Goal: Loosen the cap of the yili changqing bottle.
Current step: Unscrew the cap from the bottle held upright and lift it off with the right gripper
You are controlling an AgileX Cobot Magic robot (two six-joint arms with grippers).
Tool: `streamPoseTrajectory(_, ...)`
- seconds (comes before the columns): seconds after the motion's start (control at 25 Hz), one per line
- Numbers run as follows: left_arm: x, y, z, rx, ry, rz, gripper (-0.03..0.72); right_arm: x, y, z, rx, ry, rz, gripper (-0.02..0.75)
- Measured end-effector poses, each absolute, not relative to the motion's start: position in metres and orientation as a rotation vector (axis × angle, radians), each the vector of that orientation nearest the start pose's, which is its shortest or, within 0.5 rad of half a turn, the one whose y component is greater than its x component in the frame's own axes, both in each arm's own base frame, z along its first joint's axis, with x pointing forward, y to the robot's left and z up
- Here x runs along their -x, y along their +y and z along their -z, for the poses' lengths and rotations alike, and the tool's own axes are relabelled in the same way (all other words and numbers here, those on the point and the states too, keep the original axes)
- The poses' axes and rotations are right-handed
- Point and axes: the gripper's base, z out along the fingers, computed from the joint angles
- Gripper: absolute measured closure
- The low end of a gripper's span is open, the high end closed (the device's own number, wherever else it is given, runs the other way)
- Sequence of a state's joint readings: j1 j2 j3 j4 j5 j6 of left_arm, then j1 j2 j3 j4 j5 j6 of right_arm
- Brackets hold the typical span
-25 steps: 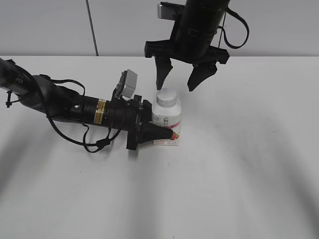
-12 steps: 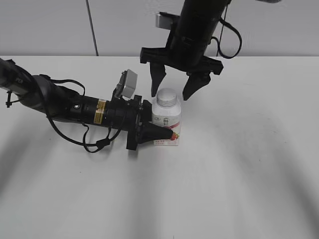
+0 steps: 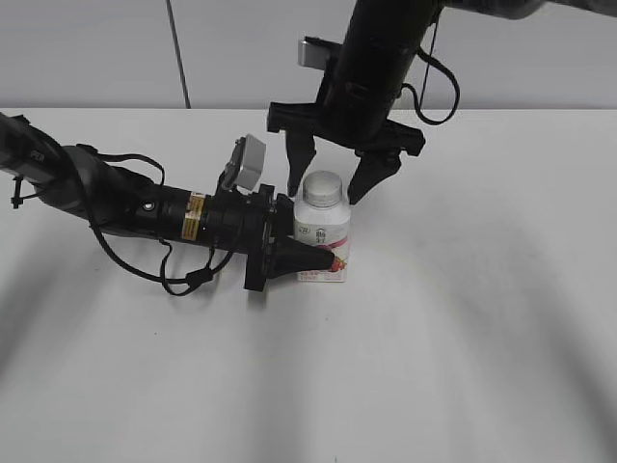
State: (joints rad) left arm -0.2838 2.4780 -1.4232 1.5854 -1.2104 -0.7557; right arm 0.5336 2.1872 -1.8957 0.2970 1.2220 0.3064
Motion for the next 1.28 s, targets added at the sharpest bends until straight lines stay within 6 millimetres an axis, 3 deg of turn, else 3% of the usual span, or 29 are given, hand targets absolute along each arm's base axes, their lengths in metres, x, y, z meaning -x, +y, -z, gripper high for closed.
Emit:
streamPoseTrajectory(0.36,-0.3828,-0.2004,-0.0452,-1.436,1.483,1.177,0.309,-0.3837,0.2566,-0.2033,0.215,3.109,-0.495,0.167)
streamPoseTrajectory(0.68,-0.3829,-0.2004,-0.0452,-1.432,1.489,1.180,0.310,-0.3852,0.2550,-0.2083,0.238,3.104,-0.456,0.338)
streamPoseTrajectory(1.08,-0.3833,-0.2001,-0.0455,-1.419,1.500,1.188,0.312,-0.3880,0.2550,-0.2104,0.262,3.089,-0.436,0.338)
streamPoseTrajectory(1.28,-0.3832,-0.2001,-0.0455,-1.419,1.500,1.189,0.312,-0.3881,0.2548,-0.2105,0.425,3.056,-0.430,0.338)
